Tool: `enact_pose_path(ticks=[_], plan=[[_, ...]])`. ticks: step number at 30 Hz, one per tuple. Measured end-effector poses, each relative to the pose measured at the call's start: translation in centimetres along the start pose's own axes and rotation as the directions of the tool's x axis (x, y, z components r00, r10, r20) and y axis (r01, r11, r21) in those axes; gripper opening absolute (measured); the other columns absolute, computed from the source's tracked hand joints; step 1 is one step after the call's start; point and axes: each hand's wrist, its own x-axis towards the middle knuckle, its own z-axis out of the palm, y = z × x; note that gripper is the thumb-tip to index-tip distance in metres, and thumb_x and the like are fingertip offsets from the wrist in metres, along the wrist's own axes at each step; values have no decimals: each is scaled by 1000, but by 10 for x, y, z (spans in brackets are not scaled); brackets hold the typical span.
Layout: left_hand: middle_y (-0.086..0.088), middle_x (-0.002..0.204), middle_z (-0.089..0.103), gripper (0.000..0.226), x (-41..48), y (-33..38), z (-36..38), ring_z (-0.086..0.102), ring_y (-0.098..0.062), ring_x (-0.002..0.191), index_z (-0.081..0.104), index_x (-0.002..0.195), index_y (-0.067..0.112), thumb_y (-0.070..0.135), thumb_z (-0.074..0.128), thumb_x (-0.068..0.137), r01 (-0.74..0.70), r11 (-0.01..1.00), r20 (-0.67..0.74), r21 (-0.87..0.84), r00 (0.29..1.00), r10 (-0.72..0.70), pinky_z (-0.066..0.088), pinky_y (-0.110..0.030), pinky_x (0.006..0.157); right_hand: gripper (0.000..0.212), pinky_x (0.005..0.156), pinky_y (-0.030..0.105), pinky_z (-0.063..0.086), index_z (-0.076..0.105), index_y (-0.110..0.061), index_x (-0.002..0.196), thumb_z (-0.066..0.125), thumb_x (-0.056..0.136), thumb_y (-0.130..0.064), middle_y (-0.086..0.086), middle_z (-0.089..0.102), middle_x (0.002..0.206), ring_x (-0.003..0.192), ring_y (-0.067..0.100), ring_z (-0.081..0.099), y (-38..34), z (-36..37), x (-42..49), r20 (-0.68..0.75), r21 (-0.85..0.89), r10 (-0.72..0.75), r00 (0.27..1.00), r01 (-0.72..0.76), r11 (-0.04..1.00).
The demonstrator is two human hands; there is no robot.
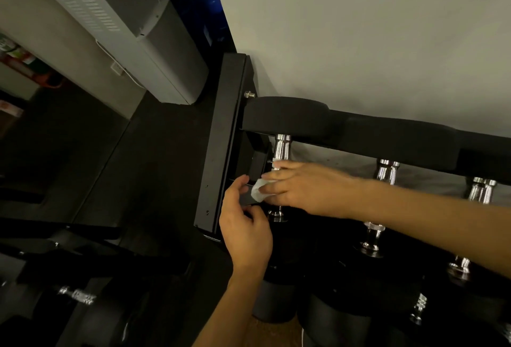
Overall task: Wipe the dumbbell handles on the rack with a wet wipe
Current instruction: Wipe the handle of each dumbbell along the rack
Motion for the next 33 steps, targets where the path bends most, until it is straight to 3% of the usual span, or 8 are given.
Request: enact_pose_path(ticks=[5, 9, 15, 24, 26, 29, 31, 33], plan=[[13, 115, 59, 54, 0, -2, 0, 53, 13, 103, 55, 127, 22, -10, 50, 84, 3, 1000, -1, -5, 1000, -3, 50, -13, 80, 35, 116, 35, -4, 56, -23, 132, 47, 98, -18, -1, 52, 143, 138, 18, 41, 19, -28, 5, 51, -145, 53, 997, -45, 988], [12, 115, 60, 53, -1, -3, 2, 55, 5, 109, 56, 126, 23, -8, 52, 84, -6, 1000, -19, 3, 1000, 6, 52, -24, 88, 52, 113, 34, -9, 22, -8, 152, 33, 103, -20, 10, 7, 162, 150, 23, 3, 7, -18, 2, 120, -259, 266, 956, -229, 938], [14, 119, 59, 52, -1, -4, 0, 53, 4, 112, 55, 128, 21, -6, 53, 84, -18, 1000, 3, 6, 1000, 18, 50, -21, 91, 44, 112, 38, 18, 69, -10, 119, 37, 90, -19, 9, 63, 130, 128, 21, 54, -25, 13, -3, -69, -72, 176, 982, -181, 981], [11, 120, 58, 49, -1, -4, -2, 54, 2, 111, 54, 129, 24, 2, 57, 85, 9, 1000, 37, 15, 999, -9, 49, -22, 92, 36, 103, 21, 45, 63, -9, 127, 47, 95, -10, -1, 57, 139, 127, 7, 52, -42, 23, -34, -121, 539, 193, 974, -99, 836], [10, 119, 59, 48, 0, -4, -2, 54, 1, 110, 55, 129, 22, 1, 56, 85, 22, 1000, 37, 18, 999, -22, 49, -22, 93, 33, 101, 9, 40, 65, -11, 124, 56, 92, -4, -3, 61, 130, 120, -7, 52, -50, 21, -43, -153, 760, 468, 870, -199, 619], [11, 116, 60, 47, 0, -4, 0, 55, 0, 108, 56, 128, 21, 1, 55, 85, 30, 999, 37, 22, 999, -30, 50, -26, 93, 31, 96, 12, 46, 66, -17, 120, 58, 93, -2, -1, 70, 117, 106, -8, 61, -52, 18, -39, -36, 971, 935, 352, -210, 117], [10, 115, 60, 46, -2, 0, 1, 56, -2, 107, 56, 127, 21, 1, 54, 85, 37, 999, 29, 14, 999, -37, 50, -28, 93, 25, 101, 33, 50, 71, -18, 111, 55, 96, -5, 0, 71, 110, 106, 9, 65, -40, 14, -20, 198, 977, 970, 140, 51, -207], [8, 116, 60, 46, 0, -3, 1, 56, -3, 108, 57, 127, 20, 1, 53, 85, 42, 999, 25, 16, 999, -42, 50, -29, 93, 24, 96, 37, 51, 72, -22, 100, 54, 97, -7, -4, 70, 99, 100, 14, 66, -29, 8, 12, 236, 965, 970, 57, 99, -241]])
